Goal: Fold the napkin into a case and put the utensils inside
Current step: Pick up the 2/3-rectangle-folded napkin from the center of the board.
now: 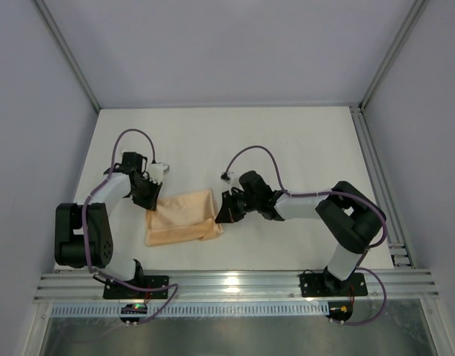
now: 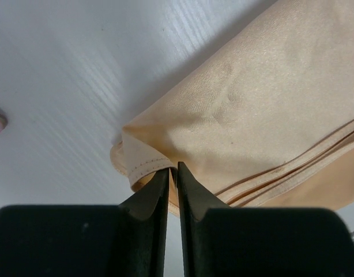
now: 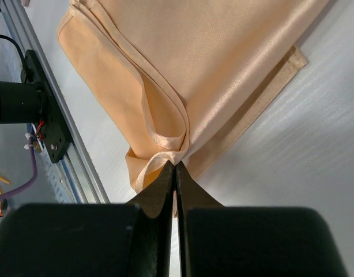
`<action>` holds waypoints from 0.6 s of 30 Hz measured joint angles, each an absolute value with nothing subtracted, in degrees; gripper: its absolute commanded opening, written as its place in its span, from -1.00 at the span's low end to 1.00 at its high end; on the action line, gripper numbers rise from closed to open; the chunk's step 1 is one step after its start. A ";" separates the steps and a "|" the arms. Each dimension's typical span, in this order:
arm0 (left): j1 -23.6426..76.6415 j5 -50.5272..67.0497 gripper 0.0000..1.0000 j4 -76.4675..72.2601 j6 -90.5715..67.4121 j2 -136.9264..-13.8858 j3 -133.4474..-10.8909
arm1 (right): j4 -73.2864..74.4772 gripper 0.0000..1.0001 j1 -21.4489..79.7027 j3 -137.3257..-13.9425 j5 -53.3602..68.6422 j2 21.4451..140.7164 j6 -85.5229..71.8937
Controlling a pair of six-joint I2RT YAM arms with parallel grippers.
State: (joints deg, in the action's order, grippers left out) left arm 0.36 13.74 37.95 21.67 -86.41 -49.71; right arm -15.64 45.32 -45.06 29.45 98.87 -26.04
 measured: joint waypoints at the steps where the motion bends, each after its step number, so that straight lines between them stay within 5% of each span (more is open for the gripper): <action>1: 0.36 14.31 -0.82 37.87 21.67 -86.41 -49.71 | -15.97 -0.94 45.32 -45.06 29.67 98.87 -26.09; 8: 0.36 16.58 -0.85 37.32 22.11 -86.41 -49.71 | -19.73 -0.78 45.32 -45.12 30.02 100.01 -28.95; 13: 0.36 16.75 -0.75 37.08 22.94 -86.41 -49.71 | -19.99 -0.18 45.19 -45.12 28.23 103.35 -32.60; 18: 0.19 16.80 -0.52 37.76 22.96 -85.89 -49.71 | -19.09 0.01 44.88 -45.10 27.11 103.26 -35.51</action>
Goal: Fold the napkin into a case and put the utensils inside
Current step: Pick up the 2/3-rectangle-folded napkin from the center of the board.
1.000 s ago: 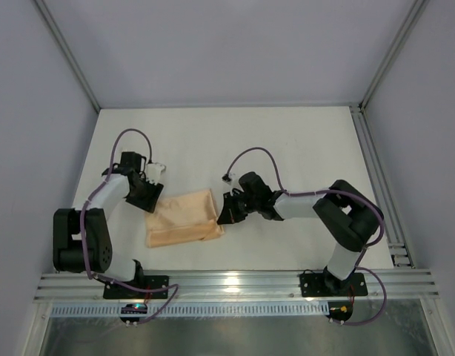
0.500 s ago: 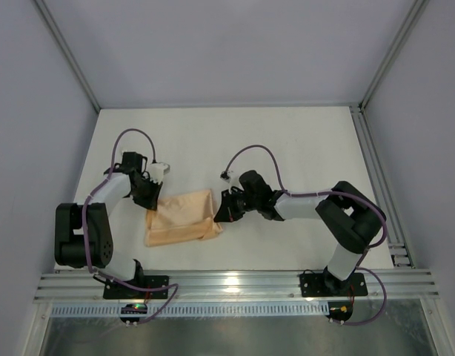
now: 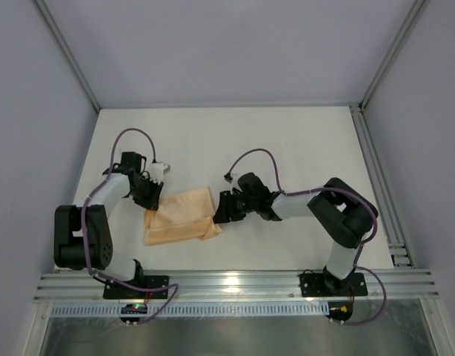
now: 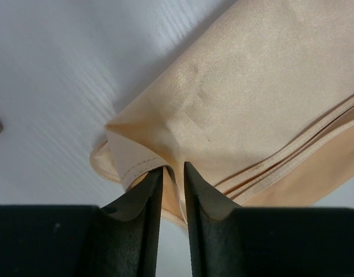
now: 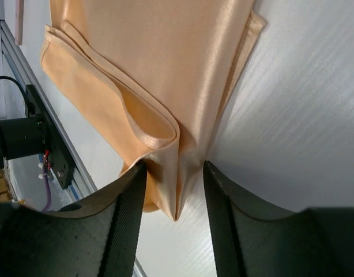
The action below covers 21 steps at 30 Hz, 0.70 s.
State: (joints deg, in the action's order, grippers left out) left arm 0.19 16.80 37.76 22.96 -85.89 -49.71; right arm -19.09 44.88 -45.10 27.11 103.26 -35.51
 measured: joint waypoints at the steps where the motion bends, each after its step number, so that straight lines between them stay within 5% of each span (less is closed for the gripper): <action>1: -0.14 17.04 -0.47 38.22 22.98 -85.45 -49.71 | -17.85 0.05 44.86 -45.10 26.52 102.56 -35.51; 9: -4.93 17.21 0.02 41.87 21.67 -81.97 -51.88 | 0.19 0.25 43.29 -48.29 20.64 95.92 -29.12; 14: -6.26 16.97 0.11 42.15 20.82 -81.67 -53.15 | 6.63 0.23 41.47 -50.94 20.29 95.83 -25.26; 21: -6.31 15.31 0.22 41.47 19.92 -84.33 -54.13 | 9.52 -0.23 42.24 -53.93 20.53 94.45 -22.96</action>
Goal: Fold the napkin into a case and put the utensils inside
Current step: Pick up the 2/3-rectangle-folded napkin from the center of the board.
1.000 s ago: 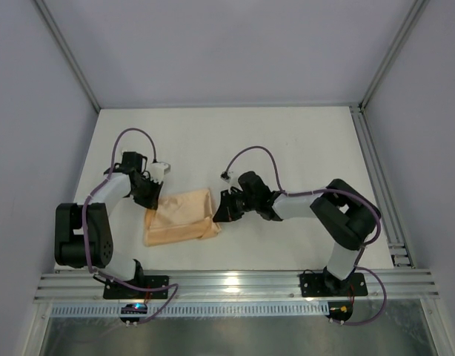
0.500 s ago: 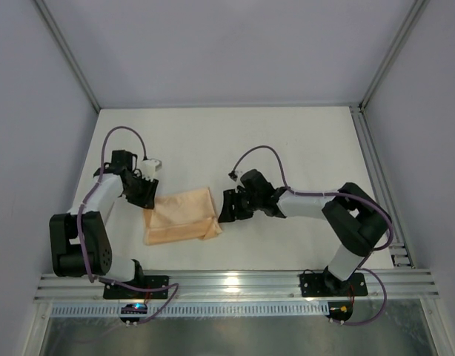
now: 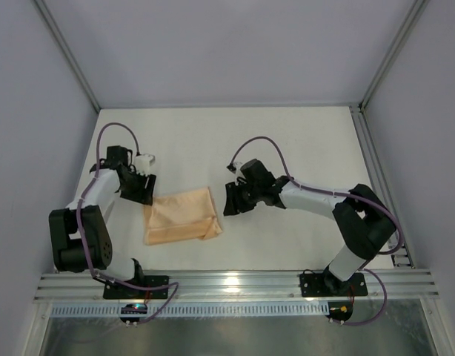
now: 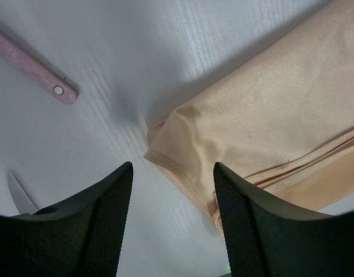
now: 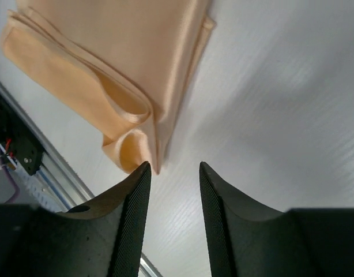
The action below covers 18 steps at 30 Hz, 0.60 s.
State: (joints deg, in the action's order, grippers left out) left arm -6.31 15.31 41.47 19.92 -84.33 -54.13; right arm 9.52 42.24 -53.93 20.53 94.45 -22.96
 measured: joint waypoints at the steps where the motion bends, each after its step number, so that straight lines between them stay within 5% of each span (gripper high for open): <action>1: -6.31 15.07 0.22 41.23 19.86 -84.97 -54.24 | 8.93 -0.31 42.81 -53.93 20.78 93.95 -23.18; 5: -6.46 14.79 0.23 40.18 19.75 -87.83 -54.57 | 0.14 -0.66 46.44 -51.77 23.44 91.48 -27.20; 8: -6.50 15.73 0.21 39.75 19.73 -88.79 -54.57 | -7.01 -0.74 48.47 -49.69 25.80 92.33 -31.05; 18: -6.50 21.45 -0.38 39.66 21.23 -89.41 -54.57 | -19.59 -0.91 48.88 -47.77 28.10 103.31 -39.48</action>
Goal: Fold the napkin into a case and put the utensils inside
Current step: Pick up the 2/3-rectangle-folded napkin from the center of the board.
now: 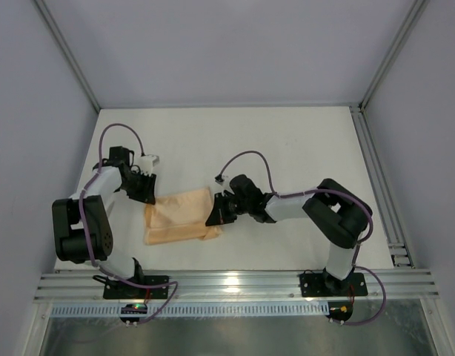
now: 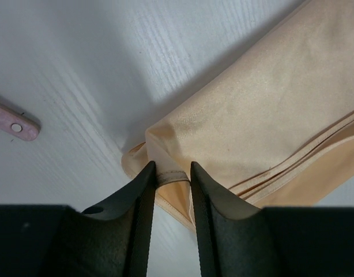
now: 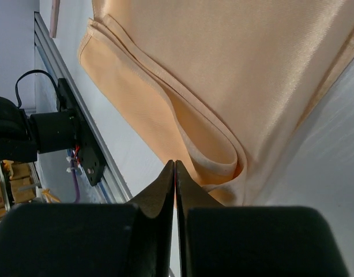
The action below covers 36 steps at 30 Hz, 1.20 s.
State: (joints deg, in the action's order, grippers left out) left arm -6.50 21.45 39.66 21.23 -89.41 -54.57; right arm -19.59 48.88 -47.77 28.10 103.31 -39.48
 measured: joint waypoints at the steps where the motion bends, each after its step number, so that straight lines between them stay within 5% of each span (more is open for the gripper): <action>1: -6.52 22.20 -0.43 39.66 21.52 -89.38 -54.57 | -20.14 -0.94 48.88 -47.77 28.14 103.90 -40.01; 6: -6.52 24.82 -0.71 40.25 24.21 -87.90 -54.39 | -22.61 -0.94 48.45 -47.64 28.18 106.50 -42.48; 13: -6.52 28.23 -0.73 45.56 34.13 -82.59 -53.87 | -21.54 -0.94 48.03 -47.24 27.38 108.12 -43.99; 16: -6.50 29.82 -0.56 50.59 41.67 -81.23 -53.87 | -21.30 -0.94 47.99 -47.27 27.14 108.12 -44.38; 20: -6.52 27.66 -0.02 53.19 45.21 -80.79 -53.76 | -21.26 -0.94 47.99 -47.27 26.96 108.12 -45.06; 23: -6.52 25.54 0.11 52.75 42.83 -83.72 -55.00 | -21.21 -0.94 47.99 -47.27 26.89 108.12 -45.41; 36: -8.38 18.06 0.19 46.59 31.33 -95.53 -58.92 | -21.15 -0.94 47.99 -47.29 26.74 108.12 -45.45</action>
